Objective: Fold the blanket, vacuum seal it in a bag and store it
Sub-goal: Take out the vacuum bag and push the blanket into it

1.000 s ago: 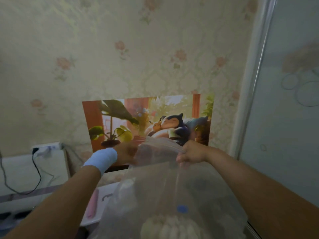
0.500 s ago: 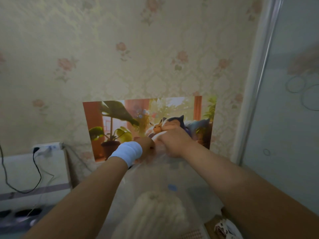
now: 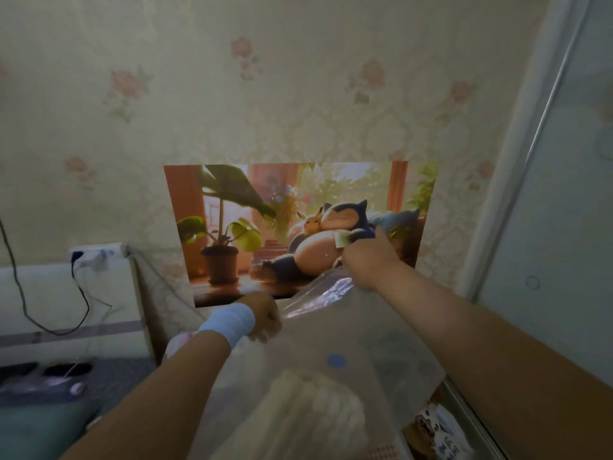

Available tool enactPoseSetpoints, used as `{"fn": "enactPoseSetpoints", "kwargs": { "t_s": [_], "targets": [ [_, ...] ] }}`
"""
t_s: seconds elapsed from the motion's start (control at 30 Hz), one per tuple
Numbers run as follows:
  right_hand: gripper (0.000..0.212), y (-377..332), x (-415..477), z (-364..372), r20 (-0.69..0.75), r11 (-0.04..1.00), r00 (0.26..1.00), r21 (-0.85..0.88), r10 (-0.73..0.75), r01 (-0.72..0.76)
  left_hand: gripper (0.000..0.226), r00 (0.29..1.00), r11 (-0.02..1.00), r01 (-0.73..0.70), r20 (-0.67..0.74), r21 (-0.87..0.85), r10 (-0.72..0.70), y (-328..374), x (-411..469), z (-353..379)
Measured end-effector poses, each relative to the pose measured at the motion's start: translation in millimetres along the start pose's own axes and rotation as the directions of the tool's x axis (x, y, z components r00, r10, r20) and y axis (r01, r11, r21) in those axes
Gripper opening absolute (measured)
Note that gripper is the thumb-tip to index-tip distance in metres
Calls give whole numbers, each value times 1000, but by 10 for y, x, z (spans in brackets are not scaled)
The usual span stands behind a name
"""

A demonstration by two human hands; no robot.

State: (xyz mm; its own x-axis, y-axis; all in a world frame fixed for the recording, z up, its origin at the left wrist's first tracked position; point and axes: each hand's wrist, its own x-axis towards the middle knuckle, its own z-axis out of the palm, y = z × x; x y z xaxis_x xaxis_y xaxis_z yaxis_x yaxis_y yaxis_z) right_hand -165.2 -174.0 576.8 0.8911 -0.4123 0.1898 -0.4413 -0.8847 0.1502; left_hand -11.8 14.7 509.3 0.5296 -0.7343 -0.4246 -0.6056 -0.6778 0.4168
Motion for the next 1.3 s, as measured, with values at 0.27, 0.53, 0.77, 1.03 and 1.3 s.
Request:
{"fn": "enactPoseSetpoints", "kwargs": {
  "t_s": [0.27,0.53,0.77,1.03,1.3],
  "targets": [
    [24,-452,-127,105,147,980,969,61,-198,191,13,992,991,-101,-84,-85,94,608,34,-64],
    [21,-179,-178,58,138,996,988,69,-71,62,25,983,993,104,158,-60,-94,-127,-163,82],
    [29,-276,-170,-89,146,982,977,-85,-158,171,20,1000,995,22,13,-98,-21,669,-199,-155],
    [13,-98,-199,-1,60,994,994,-67,-87,91,11,989,971,-63,-114,229,91,778,-200,-352],
    [24,-150,-189,-369,-117,986,979,-10,-166,166,31,956,952,-117,-227,282,185,420,-185,-303]
  ]
}}
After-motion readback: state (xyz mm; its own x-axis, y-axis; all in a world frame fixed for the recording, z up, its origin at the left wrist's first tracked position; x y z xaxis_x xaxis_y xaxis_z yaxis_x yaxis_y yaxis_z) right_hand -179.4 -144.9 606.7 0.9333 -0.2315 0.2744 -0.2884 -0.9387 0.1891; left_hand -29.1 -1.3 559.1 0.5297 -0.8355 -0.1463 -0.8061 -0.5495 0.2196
